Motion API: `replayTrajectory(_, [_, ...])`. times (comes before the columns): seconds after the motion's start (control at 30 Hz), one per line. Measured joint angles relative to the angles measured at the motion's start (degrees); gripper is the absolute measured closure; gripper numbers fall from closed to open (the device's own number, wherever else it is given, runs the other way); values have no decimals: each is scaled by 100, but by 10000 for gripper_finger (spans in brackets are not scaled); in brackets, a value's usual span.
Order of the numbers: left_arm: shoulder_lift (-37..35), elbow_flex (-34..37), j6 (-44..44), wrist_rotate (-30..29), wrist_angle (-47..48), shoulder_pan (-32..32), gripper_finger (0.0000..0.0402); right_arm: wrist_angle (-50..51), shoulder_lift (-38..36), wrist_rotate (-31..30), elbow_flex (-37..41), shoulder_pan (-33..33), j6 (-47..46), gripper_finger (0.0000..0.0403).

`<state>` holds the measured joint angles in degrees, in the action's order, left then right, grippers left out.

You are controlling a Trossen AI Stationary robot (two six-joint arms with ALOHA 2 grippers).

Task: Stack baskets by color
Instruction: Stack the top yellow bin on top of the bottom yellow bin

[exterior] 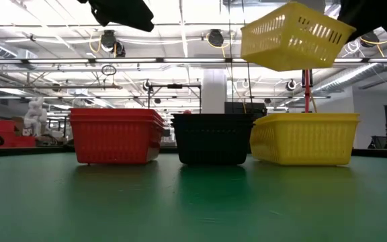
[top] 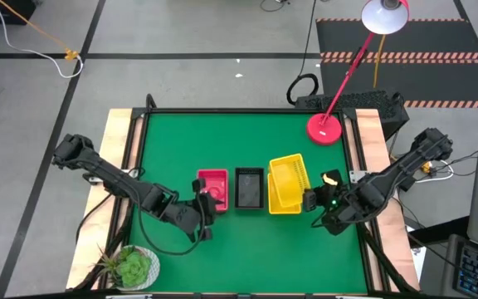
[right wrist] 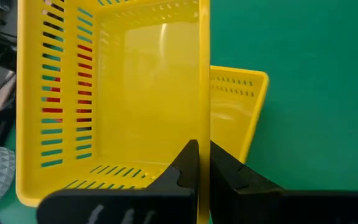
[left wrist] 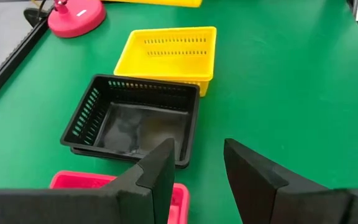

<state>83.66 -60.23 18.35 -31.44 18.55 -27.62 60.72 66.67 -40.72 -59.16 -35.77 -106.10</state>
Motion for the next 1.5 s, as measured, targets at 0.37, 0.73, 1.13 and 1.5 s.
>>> replayTrajectory(0.37, [0,0,24,-11,-41,64,261,-175,710,-108,0,-37,-415,399])
replayTrajectory(0.73, [0,0,42,-11,-37,64,261,61,1282,71,0,-35,-1030,399])
replayTrajectory(1.13, [0,0,49,-9,-121,64,261,141,1705,480,0,33,-1333,399])
replayTrajectory(1.5, [0,0,22,-7,-234,64,261,-54,1823,491,0,214,-1077,399])
